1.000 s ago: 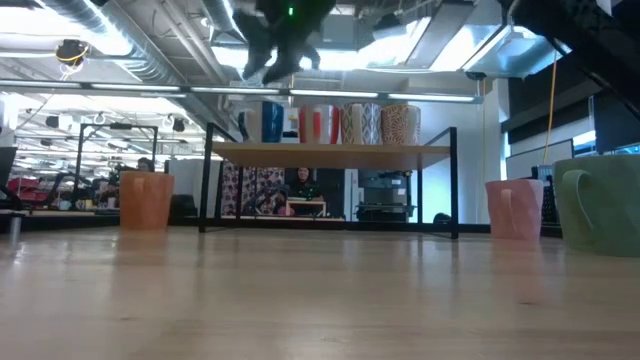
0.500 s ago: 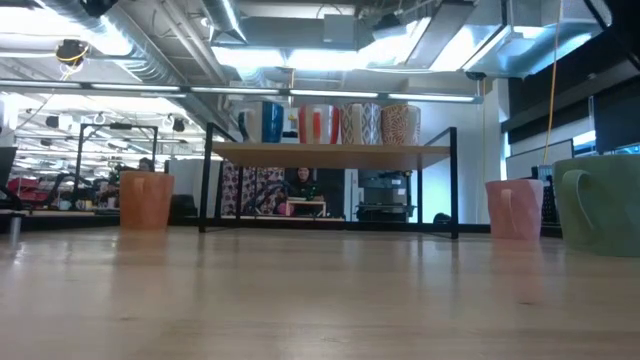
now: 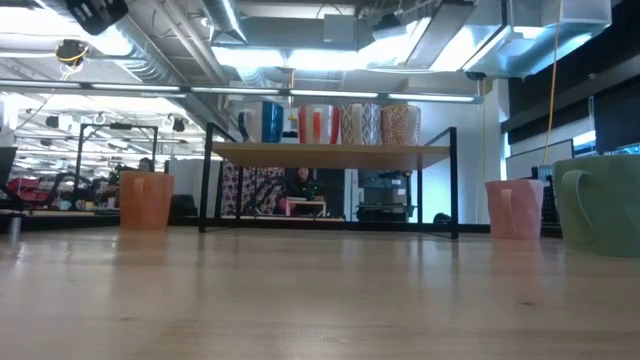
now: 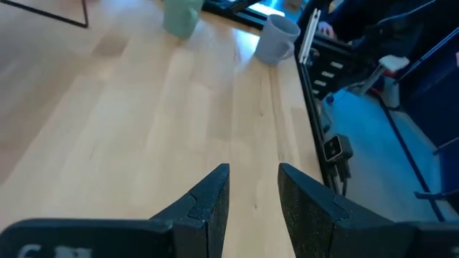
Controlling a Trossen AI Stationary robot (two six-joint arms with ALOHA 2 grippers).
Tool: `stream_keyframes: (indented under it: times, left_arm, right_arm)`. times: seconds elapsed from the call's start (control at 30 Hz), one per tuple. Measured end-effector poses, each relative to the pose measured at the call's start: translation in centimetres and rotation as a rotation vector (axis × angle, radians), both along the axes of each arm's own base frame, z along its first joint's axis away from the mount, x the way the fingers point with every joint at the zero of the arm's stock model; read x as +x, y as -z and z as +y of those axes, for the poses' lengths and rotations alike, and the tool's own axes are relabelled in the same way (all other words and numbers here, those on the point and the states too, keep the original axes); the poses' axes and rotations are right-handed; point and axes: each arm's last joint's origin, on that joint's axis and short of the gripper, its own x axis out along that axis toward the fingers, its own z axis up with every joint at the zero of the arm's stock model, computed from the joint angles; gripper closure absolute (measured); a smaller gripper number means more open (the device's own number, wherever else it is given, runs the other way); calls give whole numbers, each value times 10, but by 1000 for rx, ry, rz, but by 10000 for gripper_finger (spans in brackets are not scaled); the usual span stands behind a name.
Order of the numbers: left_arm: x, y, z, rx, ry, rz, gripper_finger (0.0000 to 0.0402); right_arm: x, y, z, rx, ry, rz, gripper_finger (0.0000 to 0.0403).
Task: Place coffee mugs
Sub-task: Put the green mug on the shelf
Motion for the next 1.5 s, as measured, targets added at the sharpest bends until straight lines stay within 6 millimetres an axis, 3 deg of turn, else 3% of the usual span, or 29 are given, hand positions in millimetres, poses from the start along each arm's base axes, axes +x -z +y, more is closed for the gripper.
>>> stream_keyframes:
  times: [0.2, 0.37, 0.47, 0.7, 0.87, 1.07, 1.5]
  left_arm:
    - [8, 5, -5, 18, -4, 23, 287]
    - [11, 7, -5, 59, -66, 20, 287]
    - [11, 7, -4, 67, -101, 9, 287]
    - [12, 6, -1, 65, -212, -16, 287]
    - [15, 7, 2, 70, -287, -23, 287]
    - [23, 11, 7, 93, -351, -4, 287]
    - [42, 23, 15, 134, -327, 104, 287]
  right_arm:
    - [-42, 12, 21, -26, 147, 34, 194]
    - [-95, 34, 25, -8, 260, 55, 194]
    - [-128, 50, 14, 64, 348, 60, 194]
    - [-191, 85, -37, 289, 624, 122, 194]
    - [-208, 104, -72, 369, 803, 203, 194]
    - [-208, 123, -100, 422, 928, 356, 194]
    - [-205, 135, -126, 497, 988, 502, 194]
